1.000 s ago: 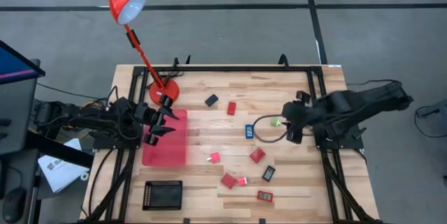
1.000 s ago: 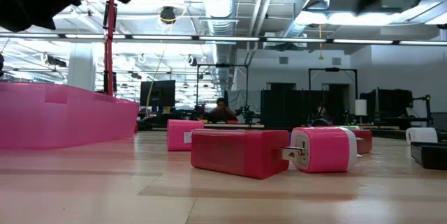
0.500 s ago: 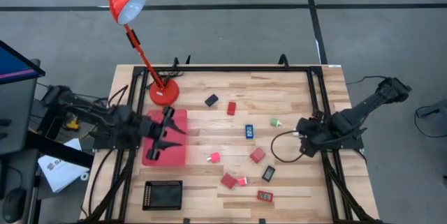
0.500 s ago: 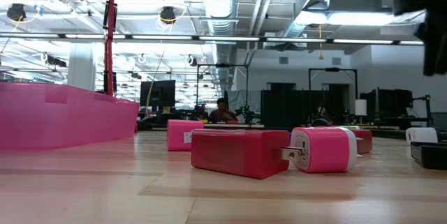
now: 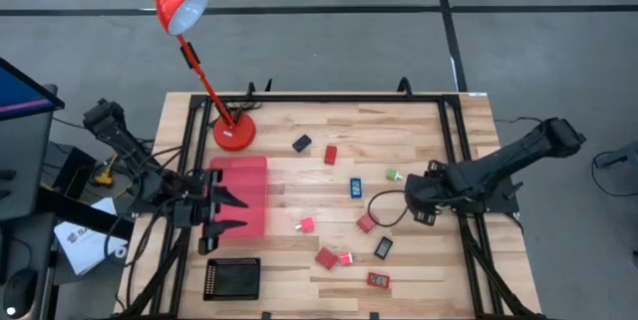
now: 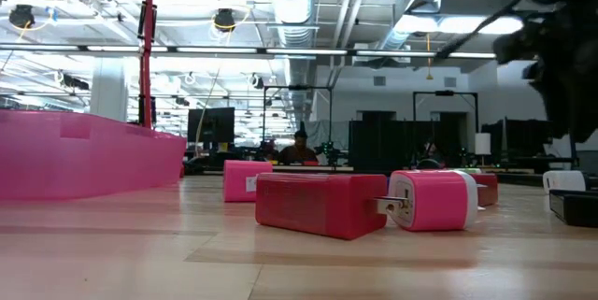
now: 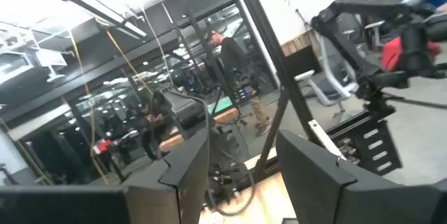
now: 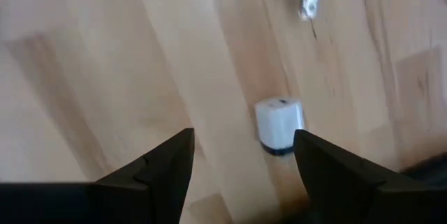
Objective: Pick & Place Office items
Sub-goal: Put the white charger adapter into the red bin
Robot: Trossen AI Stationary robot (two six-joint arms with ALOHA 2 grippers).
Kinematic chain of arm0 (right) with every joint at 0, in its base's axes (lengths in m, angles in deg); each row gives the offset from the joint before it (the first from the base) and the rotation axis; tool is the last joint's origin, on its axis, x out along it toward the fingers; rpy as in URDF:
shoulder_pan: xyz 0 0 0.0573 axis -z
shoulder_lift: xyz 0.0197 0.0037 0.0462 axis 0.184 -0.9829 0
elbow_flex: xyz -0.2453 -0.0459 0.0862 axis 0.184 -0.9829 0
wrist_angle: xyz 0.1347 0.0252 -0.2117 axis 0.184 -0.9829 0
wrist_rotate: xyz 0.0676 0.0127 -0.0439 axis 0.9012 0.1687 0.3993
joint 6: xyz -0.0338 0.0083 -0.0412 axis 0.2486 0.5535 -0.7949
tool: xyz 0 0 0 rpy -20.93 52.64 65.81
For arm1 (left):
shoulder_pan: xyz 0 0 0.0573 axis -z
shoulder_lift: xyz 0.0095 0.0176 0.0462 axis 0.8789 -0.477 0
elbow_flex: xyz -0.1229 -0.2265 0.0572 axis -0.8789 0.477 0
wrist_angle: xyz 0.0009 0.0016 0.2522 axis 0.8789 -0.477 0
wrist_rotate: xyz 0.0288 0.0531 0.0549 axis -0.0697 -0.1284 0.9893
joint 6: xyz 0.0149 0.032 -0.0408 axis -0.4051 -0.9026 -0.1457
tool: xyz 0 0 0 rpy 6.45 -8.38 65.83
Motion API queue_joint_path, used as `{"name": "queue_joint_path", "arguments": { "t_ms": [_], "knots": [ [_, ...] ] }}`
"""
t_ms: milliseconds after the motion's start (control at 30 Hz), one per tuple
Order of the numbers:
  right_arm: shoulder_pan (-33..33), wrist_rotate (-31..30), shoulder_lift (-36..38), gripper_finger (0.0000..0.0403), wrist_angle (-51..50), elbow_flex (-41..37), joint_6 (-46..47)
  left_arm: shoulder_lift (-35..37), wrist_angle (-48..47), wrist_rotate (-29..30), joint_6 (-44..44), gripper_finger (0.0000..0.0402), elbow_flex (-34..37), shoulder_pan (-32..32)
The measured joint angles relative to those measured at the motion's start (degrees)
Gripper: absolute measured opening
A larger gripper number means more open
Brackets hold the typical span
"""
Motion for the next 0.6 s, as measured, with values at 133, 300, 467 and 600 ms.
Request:
{"name": "queue_joint_path", "arguments": {
  "t_ms": [133,300,467,600],
  "knots": [
    [4.9,2.7,-6.8,0.0240,-0.7,4.1,-3.0,-0.3,0.3,0.0,-1.1,0.0163,0.0,0.0],
    [10.5,4.5,-17.5,0.0240,-7.1,12.4,-11.3,-0.3,0.5,0.0,-1.8,0.0163,0.0,0.0],
    [13.7,2.7,-27.5,0.0240,-14.3,18.1,-22.8,-0.3,0.5,0.0,-1.5,0.0163,0.0,0.0],
    [16.8,2.6,-31.7,0.0240,-15.4,17.4,-29.4,-0.3,0.3,0.0,-0.4,0.0163,0.0,0.0]
  ]
}}
